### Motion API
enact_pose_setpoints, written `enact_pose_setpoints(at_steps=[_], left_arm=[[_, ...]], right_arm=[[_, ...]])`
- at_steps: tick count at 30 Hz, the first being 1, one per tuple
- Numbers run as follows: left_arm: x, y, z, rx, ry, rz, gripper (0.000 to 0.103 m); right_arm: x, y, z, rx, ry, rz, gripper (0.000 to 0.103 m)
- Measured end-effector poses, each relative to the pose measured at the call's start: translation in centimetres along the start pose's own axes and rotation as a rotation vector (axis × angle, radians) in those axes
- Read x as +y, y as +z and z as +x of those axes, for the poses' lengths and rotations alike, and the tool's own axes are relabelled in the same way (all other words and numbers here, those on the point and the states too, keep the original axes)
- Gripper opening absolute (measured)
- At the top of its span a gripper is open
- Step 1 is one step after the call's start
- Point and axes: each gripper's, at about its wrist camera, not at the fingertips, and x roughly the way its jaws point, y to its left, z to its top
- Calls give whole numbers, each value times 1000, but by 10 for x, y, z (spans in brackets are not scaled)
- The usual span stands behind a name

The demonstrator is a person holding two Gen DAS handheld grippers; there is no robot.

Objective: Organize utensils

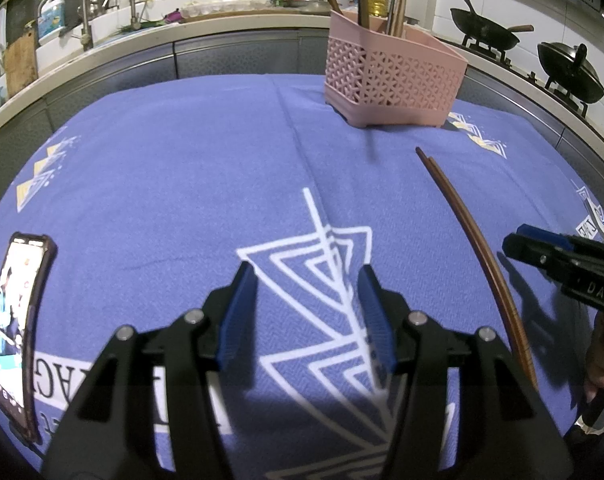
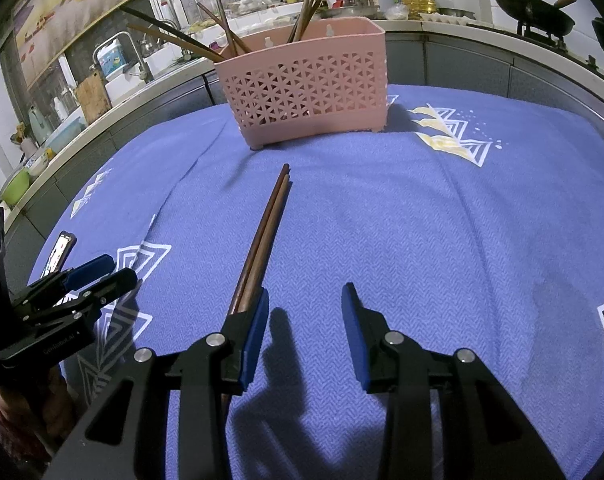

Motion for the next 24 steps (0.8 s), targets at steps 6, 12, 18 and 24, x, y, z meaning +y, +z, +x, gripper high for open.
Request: enact_pose_setpoints(at_steps=[6,12,18,24], left_arm=[[0,0,0,0,0,0,51],[0,0,0,0,0,0,51],[0,0,0,0,0,0,51],[0,0,0,0,0,0,51]], right_arm=[[0,-1,0,-5,-3,3,38],[-1,-1,0,-5,-3,3,38],[0,-3,0,-2,-3,-2,38],[0,-2,0,-2,-2,-3,38]])
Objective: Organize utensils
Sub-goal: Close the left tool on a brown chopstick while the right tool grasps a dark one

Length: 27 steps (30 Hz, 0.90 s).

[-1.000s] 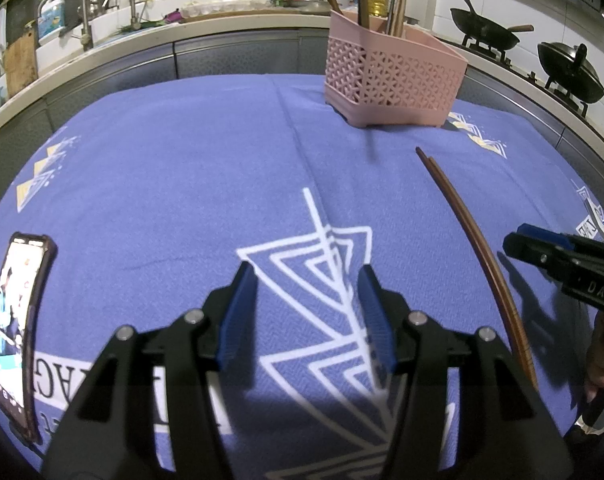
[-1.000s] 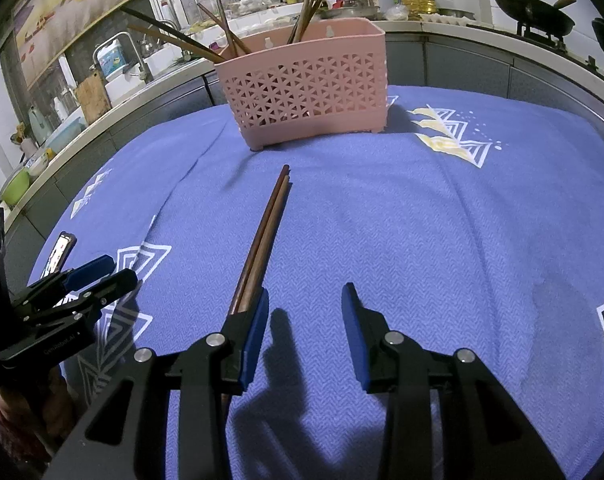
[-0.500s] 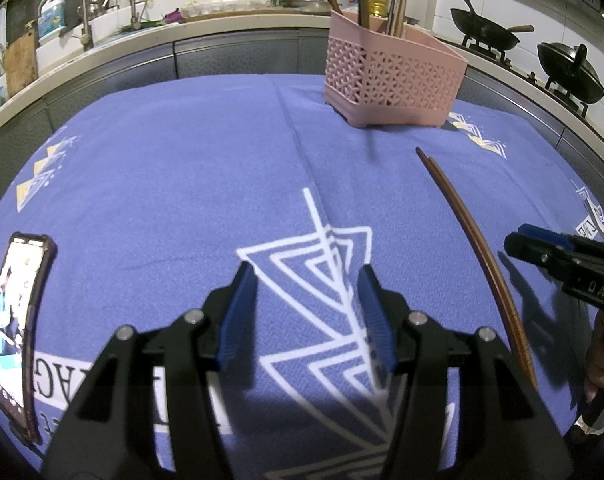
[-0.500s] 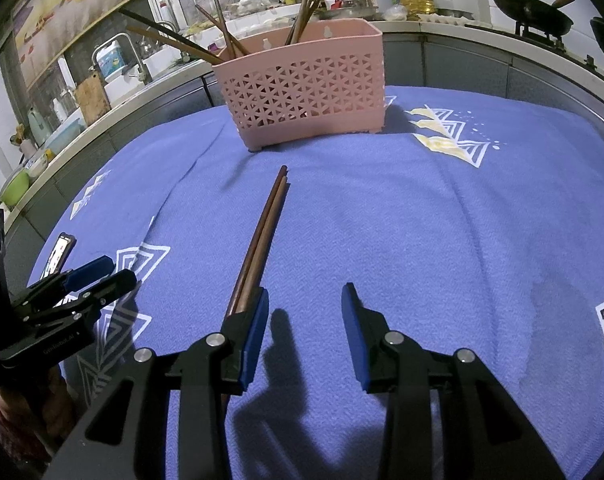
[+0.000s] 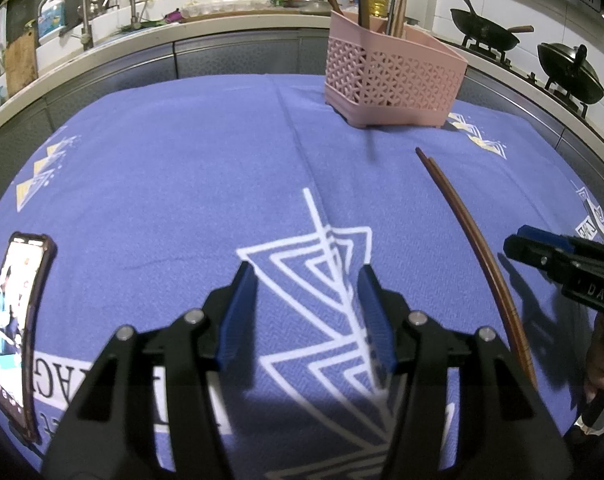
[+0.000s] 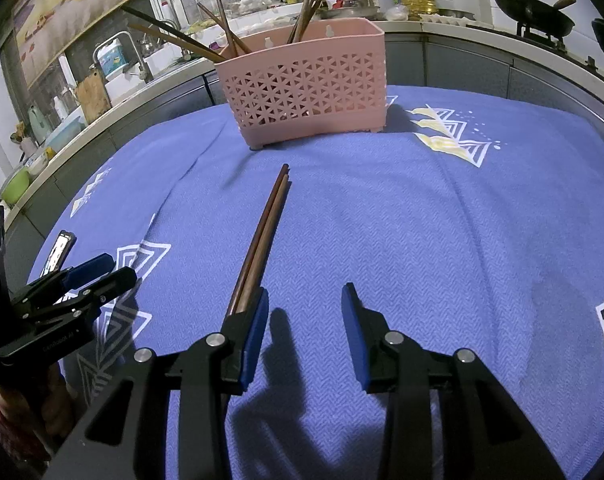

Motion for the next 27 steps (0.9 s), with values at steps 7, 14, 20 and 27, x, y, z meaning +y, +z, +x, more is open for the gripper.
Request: enact_pose_setpoints(at_steps=[7,14,20,27], left_arm=[[5,1,-2,-1,-34,-22,51],[8,3,-2,6,-51,-34,51],[6,6,-3,36,-104,-60,51],[-9,11,-6,44,-141,-46,51]], right_arm=[[11,-2,1,10,6,-57,33],[16,-4,1,20,-13,-92,32],[21,-3,1,23,19,-106,32],[31,-1,0,16,48,-122,32]])
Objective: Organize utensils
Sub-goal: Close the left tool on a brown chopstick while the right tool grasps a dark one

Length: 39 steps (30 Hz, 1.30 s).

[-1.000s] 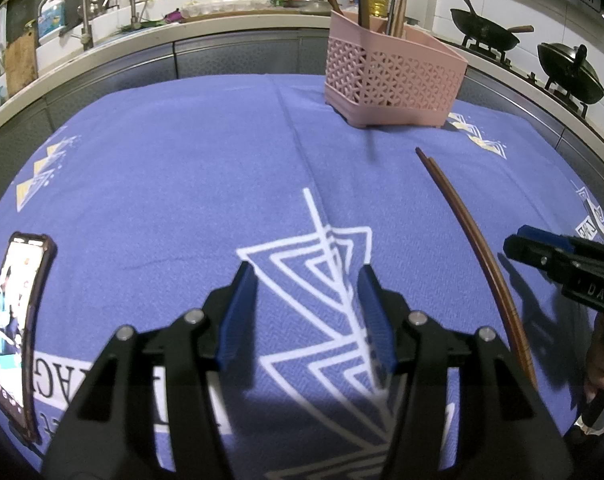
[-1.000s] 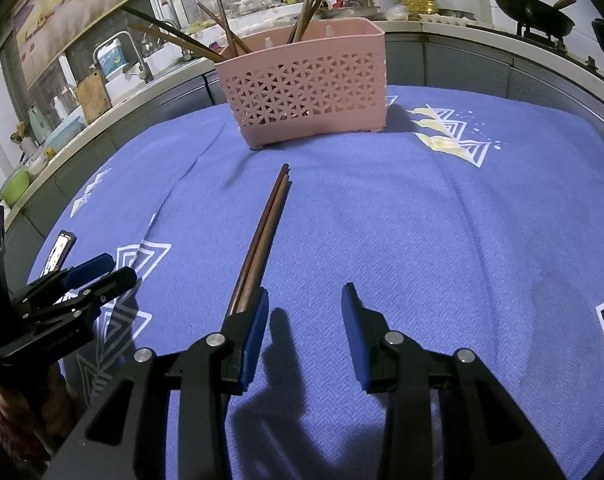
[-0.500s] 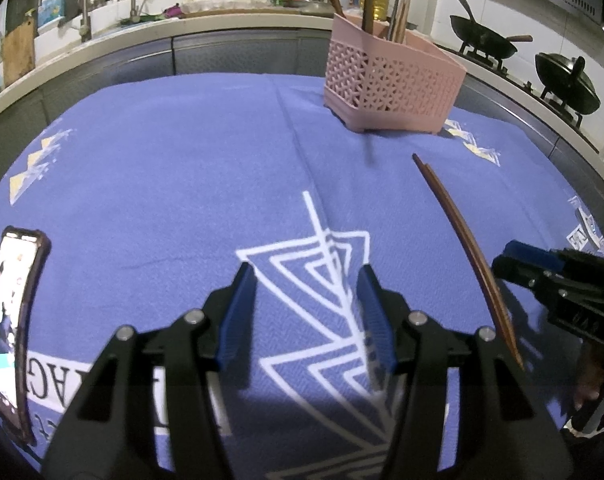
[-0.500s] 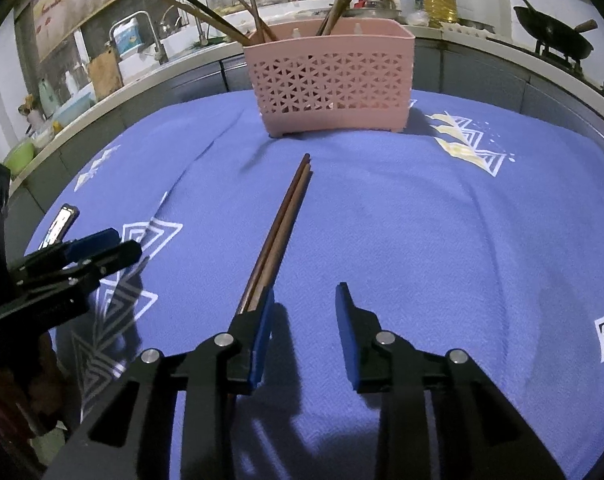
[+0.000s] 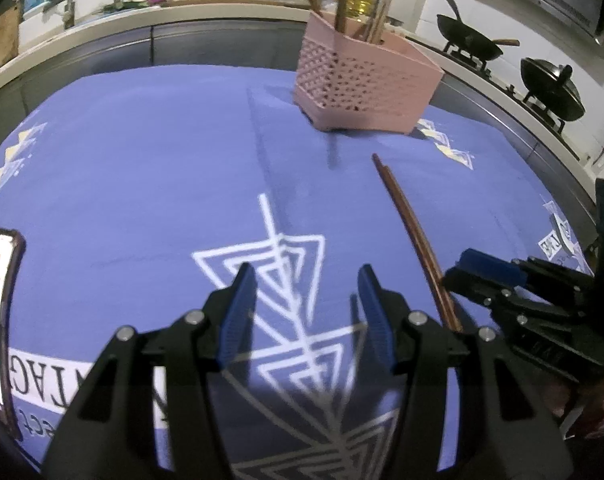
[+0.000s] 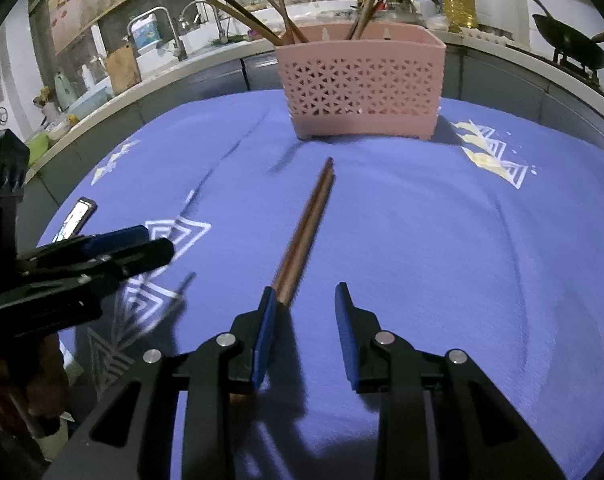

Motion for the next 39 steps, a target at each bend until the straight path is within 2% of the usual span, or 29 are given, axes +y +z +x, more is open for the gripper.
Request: enact_pose_setpoints(at_steps=[11,17,21,22,23,26,31,36,39], left_arm=[[-25,15,12,34,-35,27,51],[-50,28,29,64,-36,66,51],[-59,37,47,106,-28,66,51],[-63,41,50,110,-15,75,51],[-66,42,53,112,-5,83,51],[-74,45,64,133,31,115,51],[-84,44,70,117,91,166,51],[-79,44,69,98,105,191,14],[-72,45,67,100,77,181,8]], right_arm=[[-1,-3,1,6,-72,-75,30],[-19,-7,-4,1,-73,-40,30],[-38,-10,-8,-7,-108,-21,27],[-44,-11,-9,-11,-115,-10,21],[-51,-12,-11,-16,-129,2,19],[-69,-13,-16,-25,-143,44,18],[-77,-16,-19,-34,-145,61,18],[-78,-16,-18,-36,-144,61,18],[-78,-16,-18,-36,-144,61,17]])
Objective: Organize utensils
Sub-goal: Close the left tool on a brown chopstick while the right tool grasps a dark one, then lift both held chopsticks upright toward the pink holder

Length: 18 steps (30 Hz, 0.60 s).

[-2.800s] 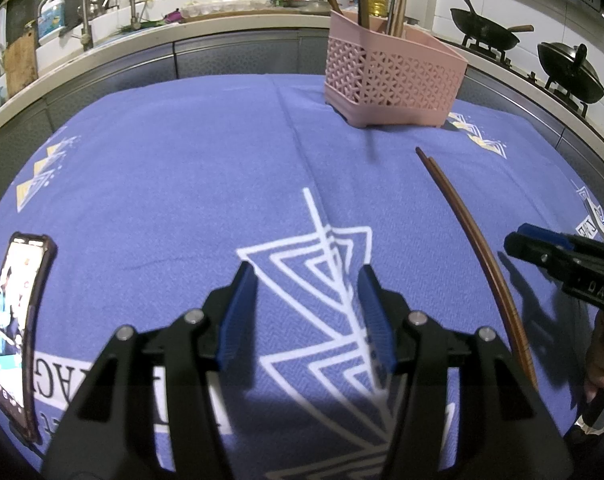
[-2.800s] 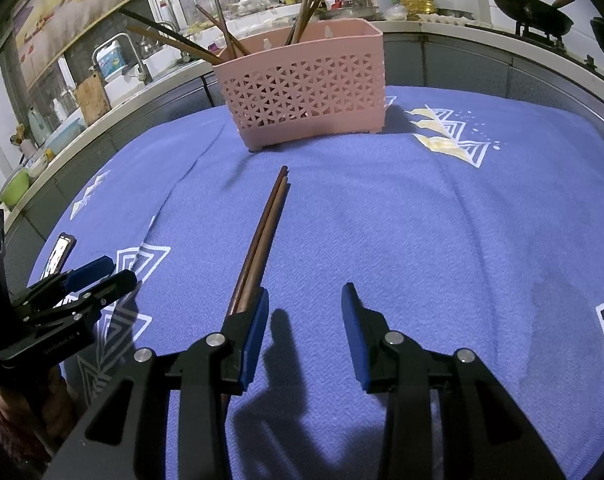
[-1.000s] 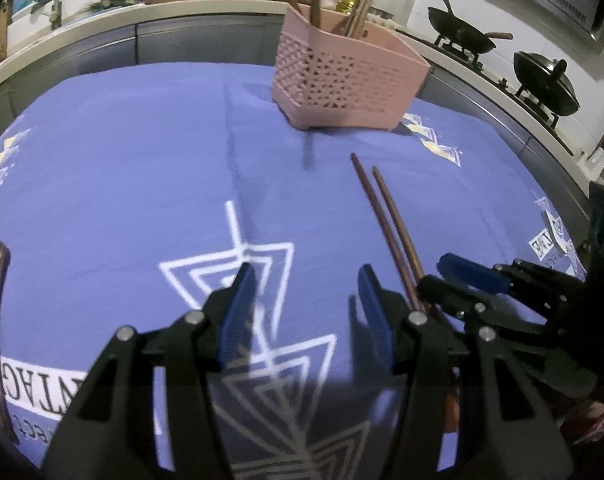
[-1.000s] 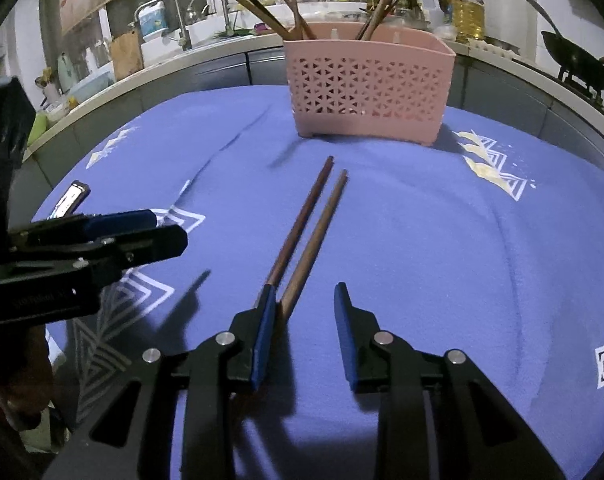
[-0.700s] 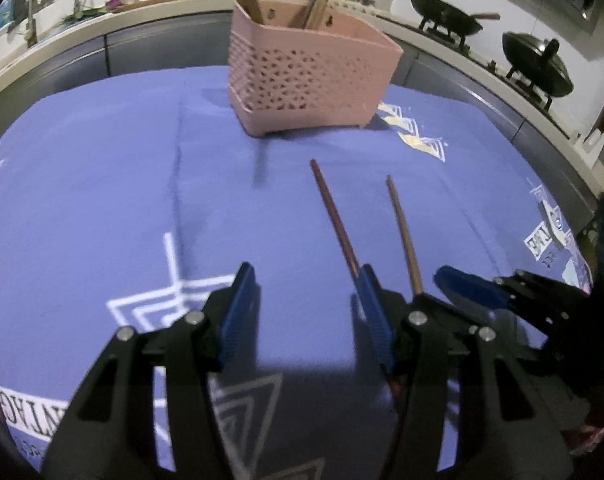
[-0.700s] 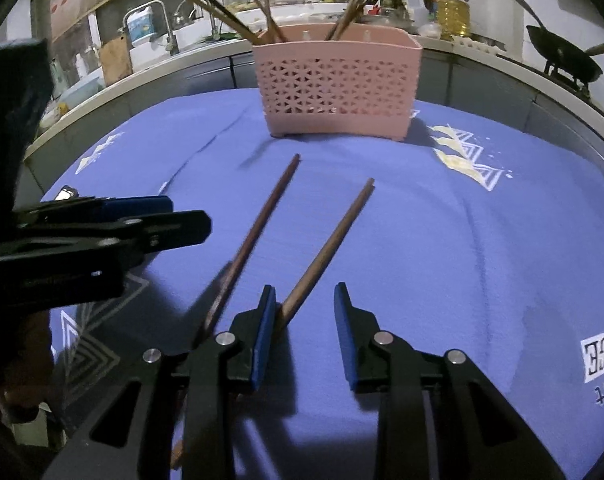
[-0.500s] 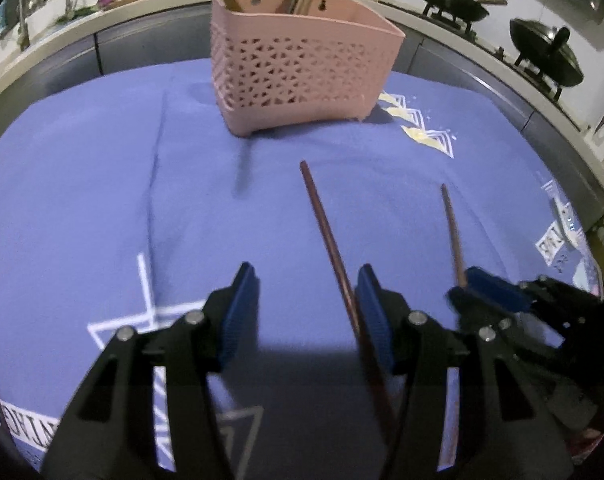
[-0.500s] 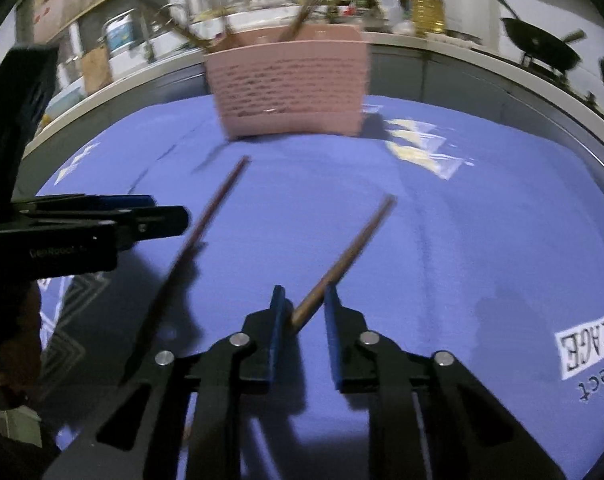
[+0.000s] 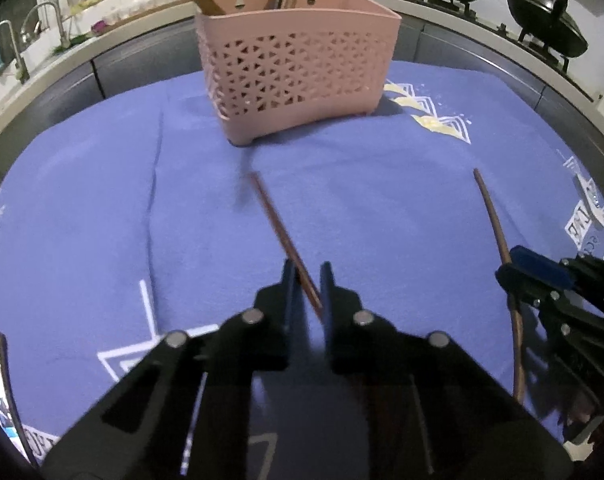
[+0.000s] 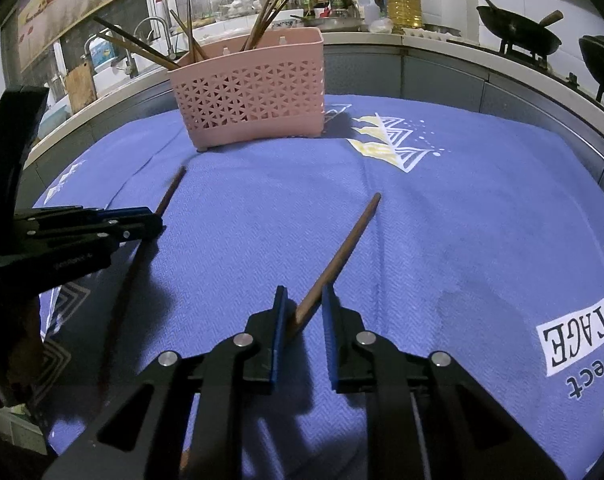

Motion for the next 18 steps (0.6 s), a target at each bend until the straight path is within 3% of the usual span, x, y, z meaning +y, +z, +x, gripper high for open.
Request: enact_pose_setpoints(at_steps=[18], left_arm=[[34,-26,-18,-5,-64,-21,6]], right_arm=[[16,0,2,18,57,-20,13]])
